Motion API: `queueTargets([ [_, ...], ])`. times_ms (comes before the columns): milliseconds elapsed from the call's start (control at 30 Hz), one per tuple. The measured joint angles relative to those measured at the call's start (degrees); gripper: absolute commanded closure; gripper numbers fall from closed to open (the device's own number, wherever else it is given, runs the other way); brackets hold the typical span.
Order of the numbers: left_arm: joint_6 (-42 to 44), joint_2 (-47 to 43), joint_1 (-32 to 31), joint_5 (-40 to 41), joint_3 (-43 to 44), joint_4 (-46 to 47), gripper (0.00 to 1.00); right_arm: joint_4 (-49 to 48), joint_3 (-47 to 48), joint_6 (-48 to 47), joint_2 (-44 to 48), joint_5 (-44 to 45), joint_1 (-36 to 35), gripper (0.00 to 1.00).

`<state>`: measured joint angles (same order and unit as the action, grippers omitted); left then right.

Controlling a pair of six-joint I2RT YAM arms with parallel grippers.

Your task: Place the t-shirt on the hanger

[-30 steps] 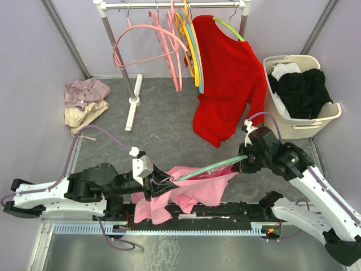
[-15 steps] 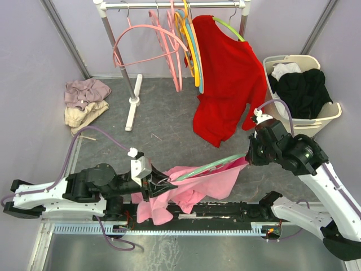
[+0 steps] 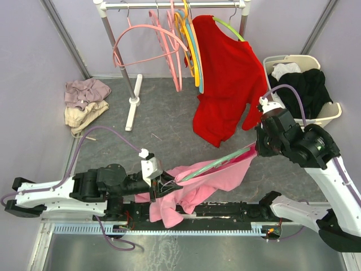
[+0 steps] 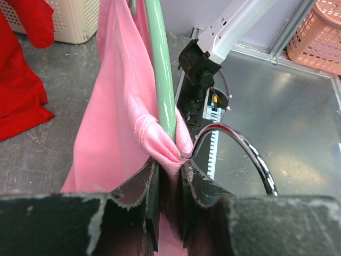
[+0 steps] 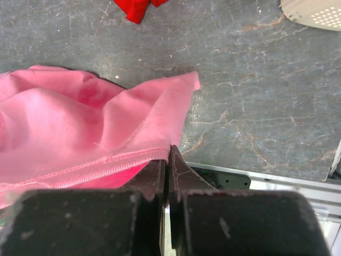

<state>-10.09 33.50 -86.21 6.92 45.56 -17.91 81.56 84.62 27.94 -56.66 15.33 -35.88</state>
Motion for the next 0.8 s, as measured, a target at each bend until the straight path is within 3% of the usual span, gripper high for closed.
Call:
queueTargets([
  [533,-1.01,7.67,0.0,-0.35,1.97,0.37,0.97,2.21,7.17,-3.87,-4.61,-2.08,0.02,0.99],
  [800,-1.53,13.42,0.0,3.78,6.36,-1.29,0.97,2.62,10.56,-5.88,-5.92,-6.01,0.07,0.99],
])
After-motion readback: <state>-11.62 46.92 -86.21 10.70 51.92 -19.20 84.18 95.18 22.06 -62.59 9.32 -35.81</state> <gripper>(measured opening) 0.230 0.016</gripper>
